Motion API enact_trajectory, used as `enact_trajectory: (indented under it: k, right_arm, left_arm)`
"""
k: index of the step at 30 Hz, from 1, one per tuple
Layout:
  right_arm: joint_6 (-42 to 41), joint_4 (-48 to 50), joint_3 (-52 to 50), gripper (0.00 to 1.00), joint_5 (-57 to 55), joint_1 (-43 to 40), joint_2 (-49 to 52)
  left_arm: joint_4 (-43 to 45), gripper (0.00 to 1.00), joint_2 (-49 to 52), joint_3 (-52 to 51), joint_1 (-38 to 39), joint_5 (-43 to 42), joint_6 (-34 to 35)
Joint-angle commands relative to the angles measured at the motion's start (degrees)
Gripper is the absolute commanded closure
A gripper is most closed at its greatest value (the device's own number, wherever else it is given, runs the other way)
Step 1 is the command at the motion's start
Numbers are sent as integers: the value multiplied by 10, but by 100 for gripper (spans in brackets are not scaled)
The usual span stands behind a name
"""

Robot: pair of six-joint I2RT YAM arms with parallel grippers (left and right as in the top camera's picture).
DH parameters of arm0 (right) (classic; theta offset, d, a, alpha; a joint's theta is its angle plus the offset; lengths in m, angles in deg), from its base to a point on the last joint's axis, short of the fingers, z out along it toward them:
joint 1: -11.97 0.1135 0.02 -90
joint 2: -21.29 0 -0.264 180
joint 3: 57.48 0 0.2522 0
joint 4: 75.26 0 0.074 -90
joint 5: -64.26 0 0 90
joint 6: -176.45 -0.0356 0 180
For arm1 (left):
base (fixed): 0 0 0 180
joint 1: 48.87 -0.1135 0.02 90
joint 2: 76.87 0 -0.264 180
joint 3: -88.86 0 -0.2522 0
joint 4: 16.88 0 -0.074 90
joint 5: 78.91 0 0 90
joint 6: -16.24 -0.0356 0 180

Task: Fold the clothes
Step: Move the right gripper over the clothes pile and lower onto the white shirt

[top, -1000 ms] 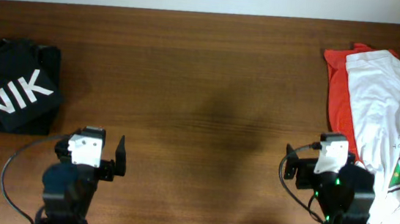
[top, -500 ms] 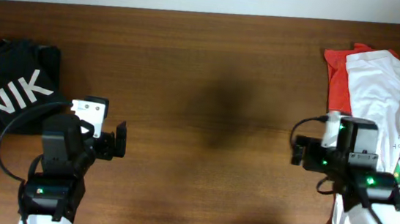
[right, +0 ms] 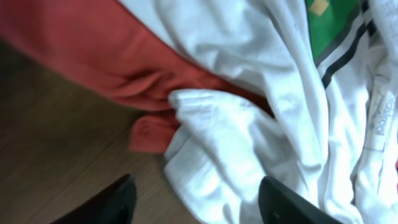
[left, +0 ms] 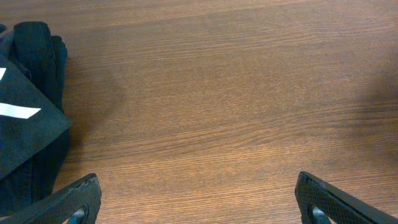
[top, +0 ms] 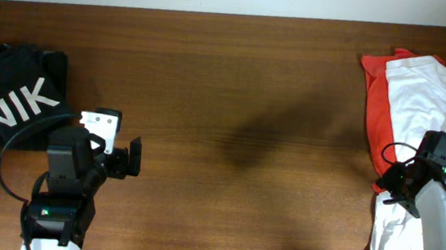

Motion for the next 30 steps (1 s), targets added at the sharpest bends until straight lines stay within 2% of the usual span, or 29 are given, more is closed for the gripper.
enact_trajectory:
  k: [1, 3, 7, 11, 13, 17, 21, 25, 30]
  right_arm:
    - [-7, 22, 9, 40, -9, -10, 50]
    - [-7, 34, 9, 42, -10, -10, 66]
    - [-7, 46, 9, 56, -18, -10, 82]
    - [-7, 44, 9, 86, -33, -10, 82]
    - [-11, 42, 9, 95, -31, -14, 81]
    - [-16, 4, 33, 96, -26, -20, 81]
    - [-15, -78, 108, 96, 12, -19, 71]
    - [31, -179, 228, 96, 70, -19, 56]
    - [76, -237, 307, 96, 80, -19, 53]
  left_arm:
    - [-1, 1, 0, 11, 3, -9, 7]
    - [-1, 1, 0, 11, 3, -9, 7]
    - [-1, 1, 0, 11, 3, -9, 7]
    - [-1, 1, 0, 11, 3, -9, 7]
    - [-1, 1, 0, 11, 3, -9, 7]
    - [-1, 1, 0, 11, 3, -9, 7]
    - [0, 1, 0, 11, 3, -9, 7]
    - [0, 1, 0, 11, 3, -8, 7]
    - [0, 1, 0, 11, 3, -9, 7]
